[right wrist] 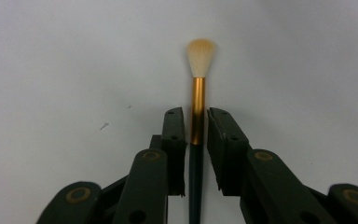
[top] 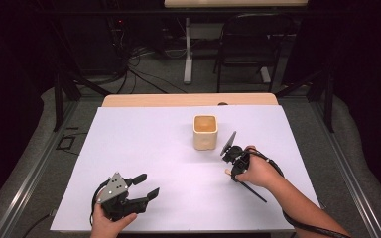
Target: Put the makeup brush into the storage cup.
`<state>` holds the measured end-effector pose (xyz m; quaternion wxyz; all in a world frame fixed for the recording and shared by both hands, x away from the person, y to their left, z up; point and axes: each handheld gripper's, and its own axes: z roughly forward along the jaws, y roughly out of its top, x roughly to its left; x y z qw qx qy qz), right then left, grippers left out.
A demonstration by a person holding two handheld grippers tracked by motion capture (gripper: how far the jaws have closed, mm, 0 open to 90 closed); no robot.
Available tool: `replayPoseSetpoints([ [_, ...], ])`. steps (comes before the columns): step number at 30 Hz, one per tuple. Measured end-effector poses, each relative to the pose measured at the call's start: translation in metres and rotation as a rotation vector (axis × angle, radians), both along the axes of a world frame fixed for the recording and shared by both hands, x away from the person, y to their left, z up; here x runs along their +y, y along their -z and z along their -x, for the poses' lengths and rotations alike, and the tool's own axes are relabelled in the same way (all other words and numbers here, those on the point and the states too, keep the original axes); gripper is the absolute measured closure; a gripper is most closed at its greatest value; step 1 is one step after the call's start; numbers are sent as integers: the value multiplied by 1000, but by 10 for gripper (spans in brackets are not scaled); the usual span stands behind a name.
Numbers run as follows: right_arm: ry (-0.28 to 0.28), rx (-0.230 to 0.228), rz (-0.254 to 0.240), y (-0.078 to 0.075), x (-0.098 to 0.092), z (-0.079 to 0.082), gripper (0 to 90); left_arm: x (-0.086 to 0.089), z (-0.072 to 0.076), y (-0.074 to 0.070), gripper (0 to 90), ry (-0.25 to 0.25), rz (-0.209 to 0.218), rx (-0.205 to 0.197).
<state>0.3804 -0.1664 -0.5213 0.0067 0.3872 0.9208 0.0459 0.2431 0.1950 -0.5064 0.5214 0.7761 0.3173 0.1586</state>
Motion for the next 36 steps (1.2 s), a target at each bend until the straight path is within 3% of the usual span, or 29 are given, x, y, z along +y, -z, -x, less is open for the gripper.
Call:
replayPoseSetpoints([
  [4,1,16,10,-1,1,0,768,0,0,0,352,4,2,-1],
  [11,14,-4,5,3,0,1,782,0,0,0,352,2,-1,-1],
  [12,1,30,26,2,0,0,789,0,0,0,352,3,-1,0],
  [13,-5,27,44,1,0,-1,792,0,0,0,352,3,-1,0],
  [17,10,10,22,4,0,1,797,0,0,0,352,2,-2,-1],
  [24,11,20,22,4,0,0,809,0,0,0,352,2,-2,-1],
  [29,2,22,48,3,1,-1,815,0,0,0,352,2,0,0],
  [30,23,20,14,5,0,0,819,0,0,0,352,2,-2,-1],
  [36,24,22,14,5,1,0,830,0,0,0,352,1,-2,0],
])
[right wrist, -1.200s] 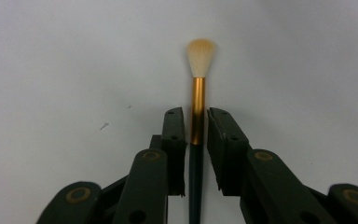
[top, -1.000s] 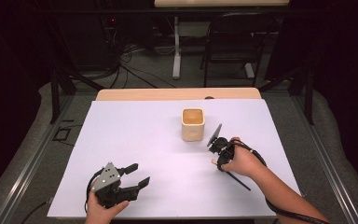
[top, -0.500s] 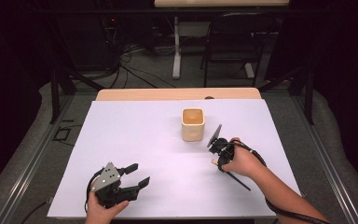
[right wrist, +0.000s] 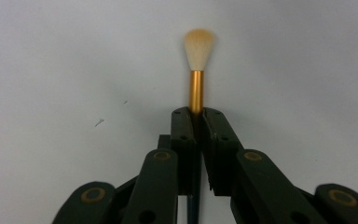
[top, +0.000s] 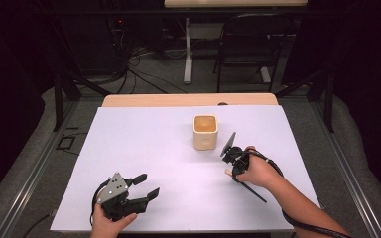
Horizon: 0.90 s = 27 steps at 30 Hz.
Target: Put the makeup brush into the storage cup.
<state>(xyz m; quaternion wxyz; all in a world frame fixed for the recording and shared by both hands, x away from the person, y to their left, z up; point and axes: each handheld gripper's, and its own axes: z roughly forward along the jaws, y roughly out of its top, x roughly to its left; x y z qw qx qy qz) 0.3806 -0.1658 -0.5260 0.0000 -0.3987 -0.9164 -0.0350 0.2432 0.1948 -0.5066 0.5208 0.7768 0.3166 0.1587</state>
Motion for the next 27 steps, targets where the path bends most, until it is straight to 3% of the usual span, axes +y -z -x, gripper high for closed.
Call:
replayPoseSetpoints([
  [9,-15,6,11,0,0,-1,835,0,0,0,352,-2,3,1],
  [16,-25,23,50,-3,1,-2,836,0,0,0,352,-2,6,-1],
  [25,-25,27,47,-6,1,-2,837,1,0,0,352,-3,4,0],
  [26,-40,23,74,-8,1,-2,836,1,0,0,352,-4,4,0],
  [27,-28,19,44,-8,0,-2,837,1,0,0,352,-4,4,0],
])
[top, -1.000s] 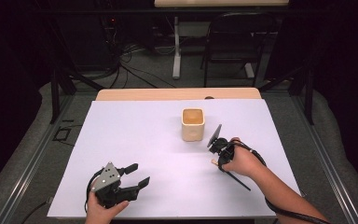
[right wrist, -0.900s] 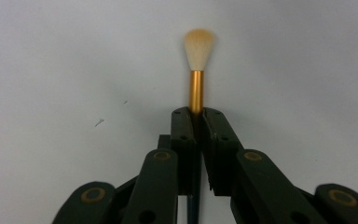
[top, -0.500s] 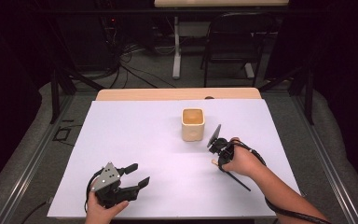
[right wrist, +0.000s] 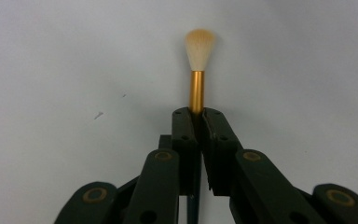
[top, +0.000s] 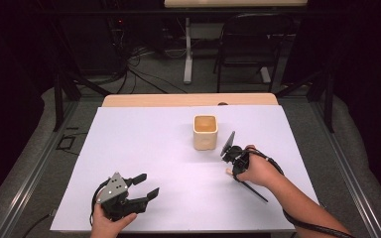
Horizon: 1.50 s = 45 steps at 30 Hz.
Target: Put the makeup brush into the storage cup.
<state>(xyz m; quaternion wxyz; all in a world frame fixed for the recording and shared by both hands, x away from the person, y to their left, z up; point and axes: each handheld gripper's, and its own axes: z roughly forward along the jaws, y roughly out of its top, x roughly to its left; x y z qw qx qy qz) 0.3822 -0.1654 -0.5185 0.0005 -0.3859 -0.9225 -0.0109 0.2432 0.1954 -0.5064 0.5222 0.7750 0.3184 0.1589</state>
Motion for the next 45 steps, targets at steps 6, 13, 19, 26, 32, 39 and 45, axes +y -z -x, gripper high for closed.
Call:
replayPoseSetpoints([
  [6,-4,-19,9,-5,2,1,837,0,0,0,352,0,-1,-1],
  [13,-14,-40,10,-11,3,1,837,0,0,0,352,-1,-1,-2],
  [19,-10,-42,9,-14,4,2,837,0,0,0,353,-1,-2,-2],
  [26,-23,-46,6,-20,3,2,838,0,0,0,352,0,-2,0],
  [32,-21,-70,-49,-28,5,5,838,0,0,0,352,-1,0,-1],
  [39,-31,-125,-78,-40,6,8,838,0,0,0,353,-1,0,-1],
  [45,-27,-130,-104,-47,7,10,838,0,0,0,353,0,-2,2],
])
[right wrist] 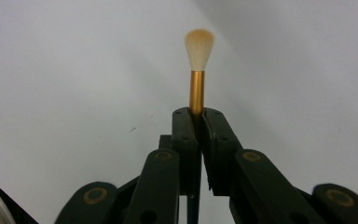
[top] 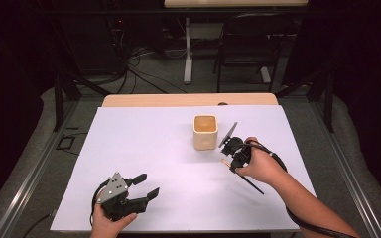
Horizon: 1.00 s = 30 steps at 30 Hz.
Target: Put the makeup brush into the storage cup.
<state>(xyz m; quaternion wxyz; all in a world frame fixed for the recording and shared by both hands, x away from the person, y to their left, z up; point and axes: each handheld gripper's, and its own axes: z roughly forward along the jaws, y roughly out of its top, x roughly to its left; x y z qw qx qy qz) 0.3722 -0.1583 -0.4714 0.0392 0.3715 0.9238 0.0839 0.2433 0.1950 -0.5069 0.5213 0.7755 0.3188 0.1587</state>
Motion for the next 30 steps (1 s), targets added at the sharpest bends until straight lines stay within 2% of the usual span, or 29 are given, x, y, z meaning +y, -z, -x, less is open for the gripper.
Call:
replayPoseSetpoints([
  [1,0,0,0,0,0,0,838,0,0,0,353,0,0,0],
  [2,-20,-15,25,-2,0,0,838,0,0,0,353,1,-2,0],
  [3,-5,-26,-13,-2,1,2,838,0,0,0,353,0,0,0],
  [5,-10,-35,-8,-3,1,2,838,0,0,0,353,0,0,0],
  [6,-8,-38,-32,-5,1,3,838,0,0,0,353,0,-1,-1],
  [9,-22,-43,-29,-9,1,4,838,0,0,0,353,1,-2,-1],
  [12,-17,-51,-54,-12,2,6,838,0,0,0,353,0,-1,-1],
  [13,-8,-97,-106,-8,2,7,838,0,0,0,353,0,-2,-1],
  [14,-10,-76,-83,-12,2,8,839,0,0,0,353,0,-1,-1],
  [15,-9,-82,-91,-13,1,8,839,0,0,0,353,0,0,-1],
  [16,-8,-110,-122,-14,1,9,839,0,0,0,353,-1,-1,-1],
  [20,-8,-139,-150,-16,1,10,839,0,0,1,353,-1,0,0],
  [23,-5,-180,-196,-19,0,10,839,0,0,1,353,-1,0,1],
  [25,-2,-185,-202,-20,0,11,839,0,0,1,353,-2,1,1],
  [27,0,-209,-236,-22,0,11,839,0,0,1,353,-3,0,0],
  [28,0,-209,-236,-22,0,11,839,0,-1,1,353,-3,0,1],
  [29,4,-233,-262,-23,1,12,839,0,-1,1,353,-2,-1,1],
  [30,4,-233,-262,-23,1,12,839,0,0,1,353,-4,-4,2],
])
